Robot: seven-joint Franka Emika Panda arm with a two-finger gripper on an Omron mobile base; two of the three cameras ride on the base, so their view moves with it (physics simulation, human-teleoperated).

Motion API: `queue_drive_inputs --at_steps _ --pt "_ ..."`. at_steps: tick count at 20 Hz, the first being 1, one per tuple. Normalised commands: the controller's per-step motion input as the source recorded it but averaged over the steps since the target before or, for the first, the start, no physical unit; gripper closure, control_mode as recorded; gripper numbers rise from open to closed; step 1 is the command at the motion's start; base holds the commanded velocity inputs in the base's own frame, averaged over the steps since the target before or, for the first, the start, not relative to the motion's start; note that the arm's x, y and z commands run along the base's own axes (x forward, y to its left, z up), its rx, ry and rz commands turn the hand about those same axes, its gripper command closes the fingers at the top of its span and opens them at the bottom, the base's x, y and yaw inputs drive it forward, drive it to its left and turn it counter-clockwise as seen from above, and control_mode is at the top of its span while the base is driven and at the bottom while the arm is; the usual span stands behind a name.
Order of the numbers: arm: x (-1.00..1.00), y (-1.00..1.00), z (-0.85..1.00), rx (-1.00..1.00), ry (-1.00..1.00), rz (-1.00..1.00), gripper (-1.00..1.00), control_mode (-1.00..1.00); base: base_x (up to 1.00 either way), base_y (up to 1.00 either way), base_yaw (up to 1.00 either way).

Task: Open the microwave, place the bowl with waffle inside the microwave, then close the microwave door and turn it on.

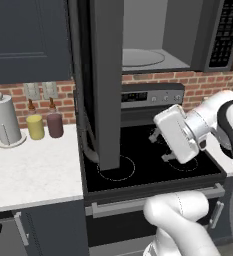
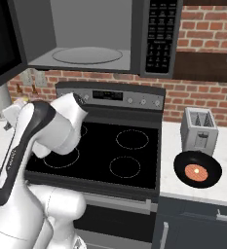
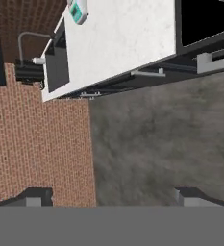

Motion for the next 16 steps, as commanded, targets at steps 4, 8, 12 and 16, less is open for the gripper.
queue_drive_inputs --at_steps 4,8,12,16 --pt "0.32 -1.0 -1.0 -0.2 0.0 0.01 -1.0 -1.0 0.0 0.0 0.0" --pt "0.69 -1.0 -0.99 -0.36 -0.02 0.07 -1.0 -1.0 0.0 0.0 0.0" --pt "0.72 -1.0 -0.82 -0.44 -0.13 0.09 -1.0 -1.0 0.0 0.0 0.0" --pt "0.62 -1.0 -0.49 -0.49 -0.24 0.11 -1.0 -1.0 0.0 0.0 0.0"
